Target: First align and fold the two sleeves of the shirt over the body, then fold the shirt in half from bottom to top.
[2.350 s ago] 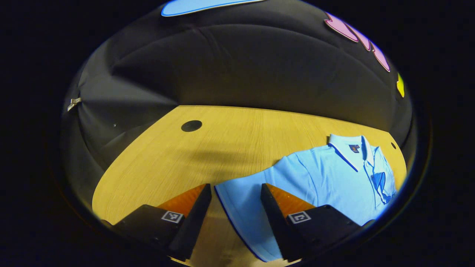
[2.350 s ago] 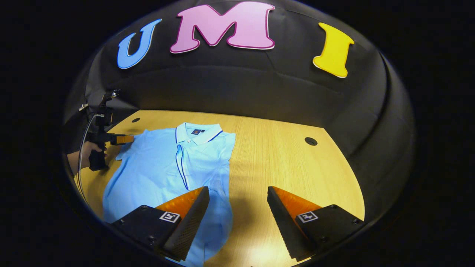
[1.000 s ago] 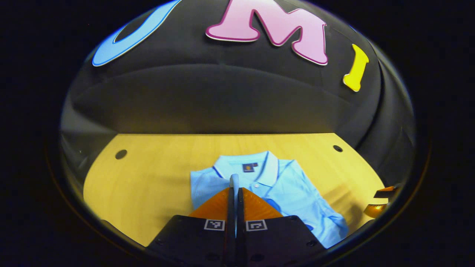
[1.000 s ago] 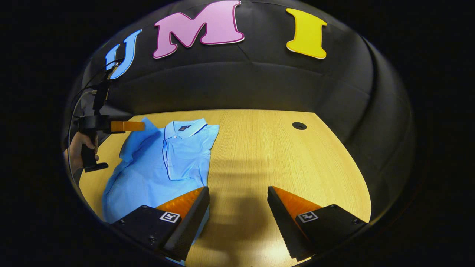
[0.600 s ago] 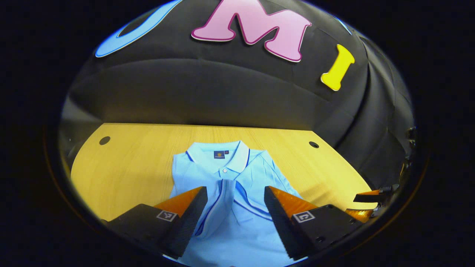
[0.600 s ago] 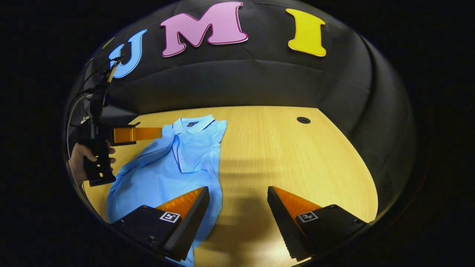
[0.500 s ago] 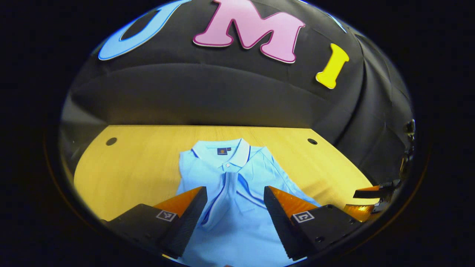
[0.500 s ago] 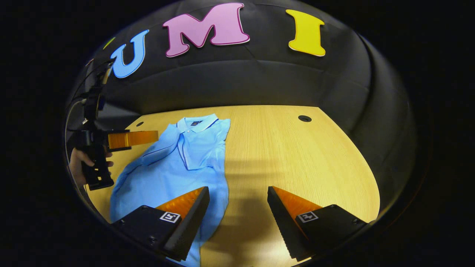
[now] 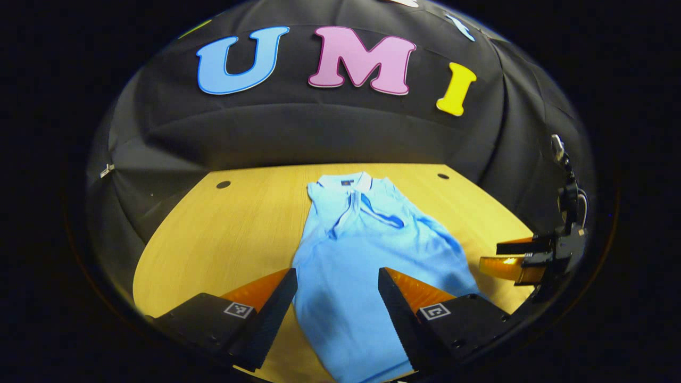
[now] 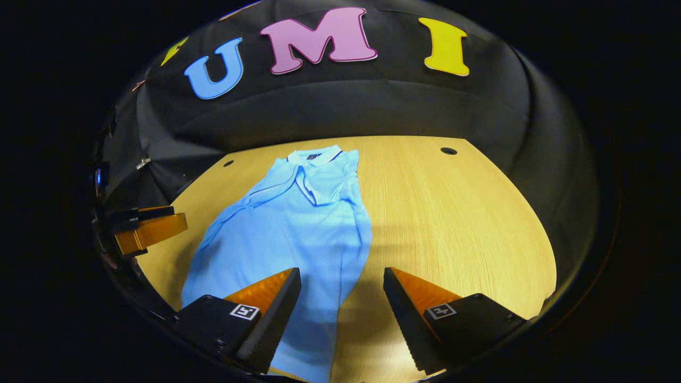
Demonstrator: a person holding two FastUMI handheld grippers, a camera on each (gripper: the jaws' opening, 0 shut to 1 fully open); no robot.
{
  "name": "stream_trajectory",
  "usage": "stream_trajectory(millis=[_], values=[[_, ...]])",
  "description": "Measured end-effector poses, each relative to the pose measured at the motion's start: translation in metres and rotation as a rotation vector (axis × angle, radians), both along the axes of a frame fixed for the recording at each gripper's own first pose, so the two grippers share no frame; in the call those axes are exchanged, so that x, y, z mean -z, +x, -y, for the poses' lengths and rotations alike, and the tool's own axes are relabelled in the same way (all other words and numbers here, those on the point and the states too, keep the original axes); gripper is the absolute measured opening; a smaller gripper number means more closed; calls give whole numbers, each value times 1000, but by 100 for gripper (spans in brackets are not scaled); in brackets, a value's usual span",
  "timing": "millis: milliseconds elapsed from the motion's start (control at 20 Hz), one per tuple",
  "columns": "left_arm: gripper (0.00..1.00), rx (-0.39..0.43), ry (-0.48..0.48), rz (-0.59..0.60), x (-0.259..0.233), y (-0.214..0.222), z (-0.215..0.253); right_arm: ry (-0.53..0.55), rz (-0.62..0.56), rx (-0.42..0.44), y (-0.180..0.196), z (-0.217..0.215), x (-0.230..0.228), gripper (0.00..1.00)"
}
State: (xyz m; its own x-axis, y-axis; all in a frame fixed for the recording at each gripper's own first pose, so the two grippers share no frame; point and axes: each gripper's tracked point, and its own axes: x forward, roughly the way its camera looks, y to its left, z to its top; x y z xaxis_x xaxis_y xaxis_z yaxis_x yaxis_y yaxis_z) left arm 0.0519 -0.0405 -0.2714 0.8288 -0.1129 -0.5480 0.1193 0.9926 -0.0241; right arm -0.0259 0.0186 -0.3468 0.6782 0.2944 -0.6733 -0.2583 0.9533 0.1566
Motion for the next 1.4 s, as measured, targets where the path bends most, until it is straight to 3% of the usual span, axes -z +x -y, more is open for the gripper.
stream_trajectory(millis=[400,750,800,950,1000,1050,1100,1150,1200,1250,1350,1400], values=[[98,-22,-24,-162,71,-100,13,12,-88,15,-79,-8,23,98],[98,-71,30,-224,106,-118,4,-7,-160,33,-115,-10,48,97],[94,-61,52,-217,106,-116,4,-2,-119,43,-109,-11,43,97],[97,-59,51,-215,106,-114,9,-66,-126,48,-111,-5,51,92],[91,-52,51,-215,106,-114,12,-85,-115,47,-108,-4,50,88],[86,-27,52,-216,106,-113,17,-94,-120,41,-108,-7,53,73],[70,7,55,-209,107,-111,25,-96,-113,43,-104,-8,53,57],[60,30,56,-204,106,-110,29,-98,-116,18,-105,-10,52,41],[40,39,51,-197,105,-113,33,-99,-124,14,-101,-10,53,27],[20,33,52,-196,104,-112,36,-88,-126,18,-101,-11,53,19],[7,21,36,-207,104,-111,37,-62,-145,-26,-104,-16,50,7],[7,0,-1,-224,102,-110,37,-47,-160,-34,-104,-17,51,6]])
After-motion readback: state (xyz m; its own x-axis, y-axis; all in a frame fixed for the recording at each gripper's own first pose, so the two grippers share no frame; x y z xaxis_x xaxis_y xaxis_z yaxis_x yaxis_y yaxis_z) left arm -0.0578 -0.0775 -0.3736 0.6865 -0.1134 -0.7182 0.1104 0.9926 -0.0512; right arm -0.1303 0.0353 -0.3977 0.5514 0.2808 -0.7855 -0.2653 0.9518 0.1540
